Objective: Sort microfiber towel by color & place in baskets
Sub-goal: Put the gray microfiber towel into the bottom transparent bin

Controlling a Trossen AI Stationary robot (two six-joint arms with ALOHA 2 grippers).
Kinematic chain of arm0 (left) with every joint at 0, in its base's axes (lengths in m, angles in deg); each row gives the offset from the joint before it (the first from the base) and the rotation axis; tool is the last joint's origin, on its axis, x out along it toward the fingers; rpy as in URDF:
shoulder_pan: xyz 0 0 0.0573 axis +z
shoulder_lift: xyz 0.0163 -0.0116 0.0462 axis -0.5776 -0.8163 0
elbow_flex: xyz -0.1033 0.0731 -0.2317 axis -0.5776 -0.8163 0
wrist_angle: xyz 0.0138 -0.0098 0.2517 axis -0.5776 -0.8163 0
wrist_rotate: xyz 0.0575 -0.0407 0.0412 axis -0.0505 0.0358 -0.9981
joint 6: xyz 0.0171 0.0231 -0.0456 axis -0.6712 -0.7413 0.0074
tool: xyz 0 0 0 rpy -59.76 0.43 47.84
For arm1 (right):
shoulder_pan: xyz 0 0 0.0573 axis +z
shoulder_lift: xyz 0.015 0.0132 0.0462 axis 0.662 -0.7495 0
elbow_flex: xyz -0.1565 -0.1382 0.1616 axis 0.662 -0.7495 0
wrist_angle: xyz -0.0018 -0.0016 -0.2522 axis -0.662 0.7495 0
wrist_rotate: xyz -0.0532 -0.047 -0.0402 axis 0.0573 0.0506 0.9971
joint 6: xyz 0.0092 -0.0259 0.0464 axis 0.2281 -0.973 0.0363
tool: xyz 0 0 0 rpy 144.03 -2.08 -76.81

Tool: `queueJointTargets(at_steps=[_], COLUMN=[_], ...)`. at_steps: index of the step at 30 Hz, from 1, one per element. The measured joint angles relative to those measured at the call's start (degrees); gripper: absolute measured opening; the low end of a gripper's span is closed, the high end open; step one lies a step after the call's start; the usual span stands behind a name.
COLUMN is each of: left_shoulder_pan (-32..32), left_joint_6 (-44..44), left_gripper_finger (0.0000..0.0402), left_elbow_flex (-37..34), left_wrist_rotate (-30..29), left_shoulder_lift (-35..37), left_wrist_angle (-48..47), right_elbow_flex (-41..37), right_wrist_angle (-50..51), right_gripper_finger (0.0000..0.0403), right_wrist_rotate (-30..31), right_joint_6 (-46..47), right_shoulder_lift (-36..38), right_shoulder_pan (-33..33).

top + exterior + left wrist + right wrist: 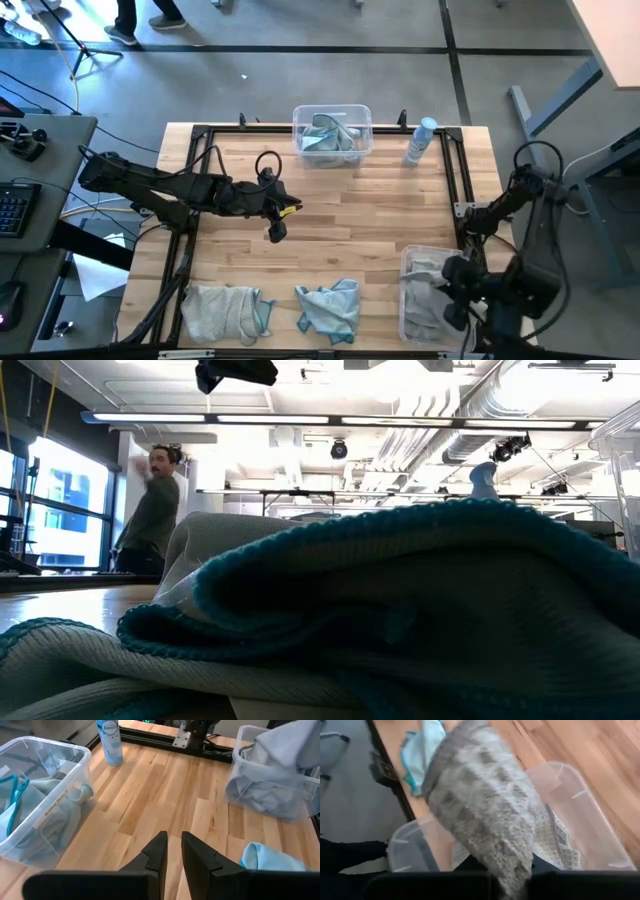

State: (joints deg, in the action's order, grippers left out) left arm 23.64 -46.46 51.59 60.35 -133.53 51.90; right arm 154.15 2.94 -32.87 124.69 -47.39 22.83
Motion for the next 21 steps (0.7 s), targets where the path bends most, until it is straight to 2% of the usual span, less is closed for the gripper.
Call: queueJointTargets(at_steps=[3, 7, 11, 21], left_shoulder_pan=[0.0, 0.0, 0.0, 0.0], left_joint_6=[0.0, -0.5, -0.5, -0.5], left_gripper_finger=[0.0042, 0.0042, 0.0042, 0.0042], left_elbow_flex=[0.0, 0.0, 0.0, 0.1], left_wrist_rotate=[0.0, 0.0, 0.1, 0.2], left_shoulder_lift=[0.0, 0.0, 0.0, 0.0], left_wrist_angle=[0.0, 0.0, 0.0, 0.0], right_elbow_flex=[-4.7, -10.3, -15.4, -29.8], right_wrist_angle=[-5.9, -12.8, -18.4, -33.3], right_gripper_finger=[0.0, 0.0, 0.0, 0.0], right_wrist_rotate=[-0.7, -6.0, -8.2, -20.8], right_joint_6=[0.0, 0.5, 1.2, -9.2], right_shoulder_lift=[0.0, 0.0, 0.0, 0.0], right_shoulder_pan=[-0.2, -0.4, -1.6, -7.5])
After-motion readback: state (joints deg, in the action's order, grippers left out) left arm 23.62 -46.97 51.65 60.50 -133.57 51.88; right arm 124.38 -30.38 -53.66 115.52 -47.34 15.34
